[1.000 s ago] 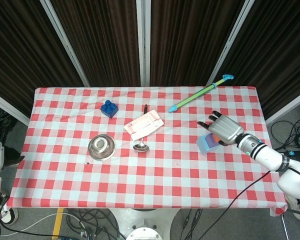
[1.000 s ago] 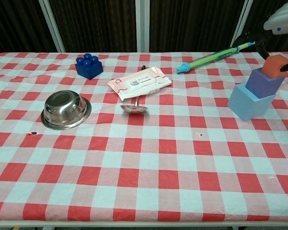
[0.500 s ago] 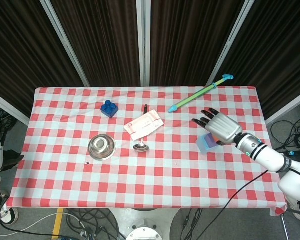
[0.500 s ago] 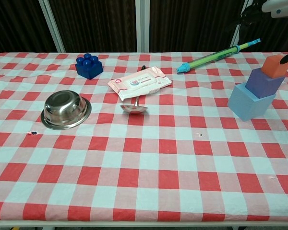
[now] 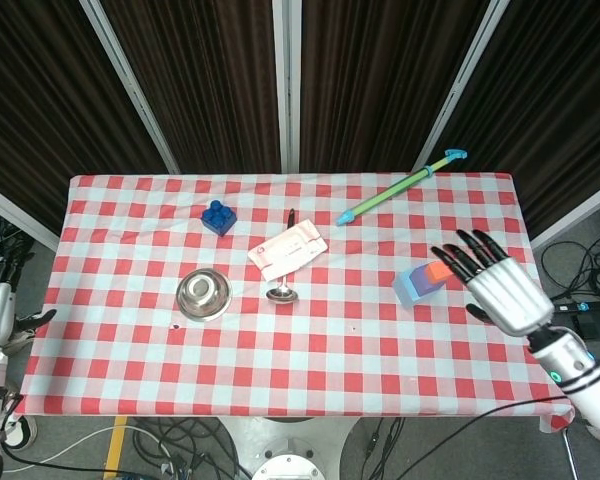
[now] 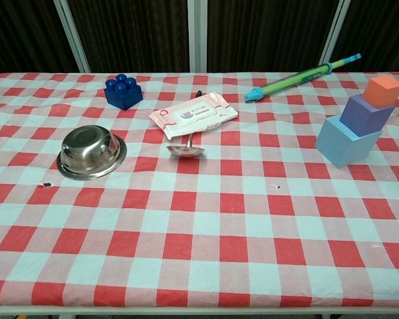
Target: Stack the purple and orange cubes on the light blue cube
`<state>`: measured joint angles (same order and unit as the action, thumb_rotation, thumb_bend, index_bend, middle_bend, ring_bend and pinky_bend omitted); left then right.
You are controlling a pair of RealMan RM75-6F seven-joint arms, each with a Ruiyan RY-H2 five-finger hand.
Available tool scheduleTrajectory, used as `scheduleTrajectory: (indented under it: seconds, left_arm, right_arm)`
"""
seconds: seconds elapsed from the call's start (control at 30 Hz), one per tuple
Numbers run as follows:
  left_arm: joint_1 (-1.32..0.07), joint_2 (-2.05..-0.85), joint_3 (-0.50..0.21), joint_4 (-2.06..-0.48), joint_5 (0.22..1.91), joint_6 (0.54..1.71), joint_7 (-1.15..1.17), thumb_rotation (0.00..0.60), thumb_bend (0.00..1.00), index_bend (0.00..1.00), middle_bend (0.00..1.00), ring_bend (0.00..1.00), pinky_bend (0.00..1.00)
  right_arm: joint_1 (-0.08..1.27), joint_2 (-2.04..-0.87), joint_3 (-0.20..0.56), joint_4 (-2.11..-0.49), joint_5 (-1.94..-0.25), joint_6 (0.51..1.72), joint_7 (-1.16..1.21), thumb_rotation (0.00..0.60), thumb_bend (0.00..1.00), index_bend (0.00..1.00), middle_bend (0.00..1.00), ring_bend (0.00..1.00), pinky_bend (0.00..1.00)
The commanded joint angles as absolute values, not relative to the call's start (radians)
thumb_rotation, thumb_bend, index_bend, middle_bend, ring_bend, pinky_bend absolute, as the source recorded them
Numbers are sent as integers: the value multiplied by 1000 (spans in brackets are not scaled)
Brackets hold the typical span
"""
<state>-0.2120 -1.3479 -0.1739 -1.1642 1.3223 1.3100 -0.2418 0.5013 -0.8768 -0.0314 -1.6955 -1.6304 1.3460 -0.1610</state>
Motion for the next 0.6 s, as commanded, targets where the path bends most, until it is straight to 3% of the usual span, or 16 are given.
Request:
scheduleTrajectory:
  seconds: [0.03,0.3,0.6]
  left_arm:
    - [-212,-1339,-163,-1188,1349,1330,-241,600,60,210,189,167,312]
    - [-222,-1333,-128,-1231,1402,1331,-221,600,59,210,189,167,312]
    - [-220,-1323,-128,-1246,1402,1344,-222,600,60,210,189,167,312]
  right_arm:
    - [285,-1012,-41,-1662,-1492,1547,-178,600,73,0,154,3,97]
    - [147,-1199,-29,-1509,-1331,1543,-37,600,90,0,141,0,84]
    - [142,-1216,13,-1472,-1379,1546,-6,600,90,0,140,0,77]
